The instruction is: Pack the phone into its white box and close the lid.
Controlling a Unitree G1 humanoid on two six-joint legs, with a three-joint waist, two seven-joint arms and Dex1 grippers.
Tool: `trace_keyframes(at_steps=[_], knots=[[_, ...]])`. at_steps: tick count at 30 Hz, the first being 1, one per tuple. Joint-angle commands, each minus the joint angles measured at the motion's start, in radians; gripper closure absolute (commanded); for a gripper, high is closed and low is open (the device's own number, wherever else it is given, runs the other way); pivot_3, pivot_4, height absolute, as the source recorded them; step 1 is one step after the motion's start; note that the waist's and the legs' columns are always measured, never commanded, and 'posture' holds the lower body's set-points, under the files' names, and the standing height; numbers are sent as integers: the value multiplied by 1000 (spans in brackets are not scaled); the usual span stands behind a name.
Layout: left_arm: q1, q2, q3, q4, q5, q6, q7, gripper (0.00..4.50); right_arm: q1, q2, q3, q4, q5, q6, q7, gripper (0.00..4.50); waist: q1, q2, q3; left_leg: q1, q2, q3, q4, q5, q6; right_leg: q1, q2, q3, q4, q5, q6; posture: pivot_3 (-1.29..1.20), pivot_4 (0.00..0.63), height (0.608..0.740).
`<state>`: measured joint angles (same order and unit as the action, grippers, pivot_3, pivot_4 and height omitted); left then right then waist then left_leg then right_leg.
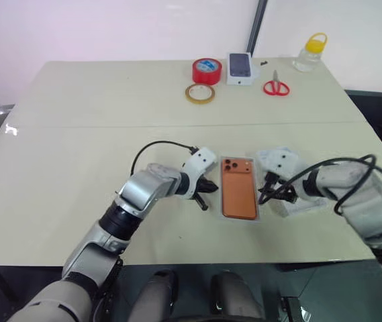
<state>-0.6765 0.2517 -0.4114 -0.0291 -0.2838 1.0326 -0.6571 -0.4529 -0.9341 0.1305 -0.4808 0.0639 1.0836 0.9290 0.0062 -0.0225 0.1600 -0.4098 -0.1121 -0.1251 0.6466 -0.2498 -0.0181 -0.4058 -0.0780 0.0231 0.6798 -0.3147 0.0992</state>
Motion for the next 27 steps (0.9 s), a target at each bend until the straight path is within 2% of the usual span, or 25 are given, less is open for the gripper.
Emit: trace_keyframes(at_steps=[1, 6, 9, 12, 17, 20, 26, 27], knots=[[19, 26, -4, -38, 1, 2, -12, 4500, -13, -3, -71, 16, 54, 91, -15, 718, 4, 0, 0, 0, 0, 0, 0, 0, 0, 0, 0, 0, 0, 0, 0, 0, 150, 740], [41, 83, 29, -51, 18, -53, -16, 4500, 2, 34, -111, 68, 109, 213, -74, 718, 3, 0, 0, 0, 0, 0, 0, 0, 0, 0, 0, 0, 0, 0, 0, 0, 150, 740], [57, 123, 65, -46, 25, -186, -43, 4500, 5, 54, -121, 76, 139, 274, -109, 718, 0, 0, 0, 0, 0, 0, 0, 0, 0, 0, 0, 1, 0, 0, 0, 0, 150, 740], [83, 171, 111, -40, 9, -363, -128, 4500, -19, 94, -127, 98, 162, 349, -154, 718, 0, 0, 0, 0, 0, 0, 0, 0, 0, -1, 0, 1, 0, 0, 0, 0, 150, 740], [111, 235, 154, -37, -26, -492, -273, 4500, -76, 157, -138, 142, 184, 444, -227, 718, 5, 0, 0, 0, 0, 1, 0, 0, 0, -1, -1, 1, 0, 0, 0, 0, 150, 740], [142, 290, 170, -55, -48, -564, -380, 4500, -94, 171, -120, 151, 196, 477, -262, 1513, 4, 0, 0, -1, 0, 1, 0, 0, 0, -1, -1, 1, 0, 0, 0, 0, 150, 740], [220, 379, 176, -107, -88, -638, -541, 4500, -113, 209, -142, 174, 205, 525, -336, 4413, -1, 1, 0, -1, 0, 0, -1, 0, 0, -1, -1, 1, 0, 0, 0, 0, 150, 740], [228, 385, 176, -114, -89, -640, -550, 4500, -115, 213, -147, 176, 207, 528, -344, 4413, -2, 1, 0, -1, 0, 0, -1, 0, 0, -1, -1, 0, 0, 0, 0, 0, 150, 740]])
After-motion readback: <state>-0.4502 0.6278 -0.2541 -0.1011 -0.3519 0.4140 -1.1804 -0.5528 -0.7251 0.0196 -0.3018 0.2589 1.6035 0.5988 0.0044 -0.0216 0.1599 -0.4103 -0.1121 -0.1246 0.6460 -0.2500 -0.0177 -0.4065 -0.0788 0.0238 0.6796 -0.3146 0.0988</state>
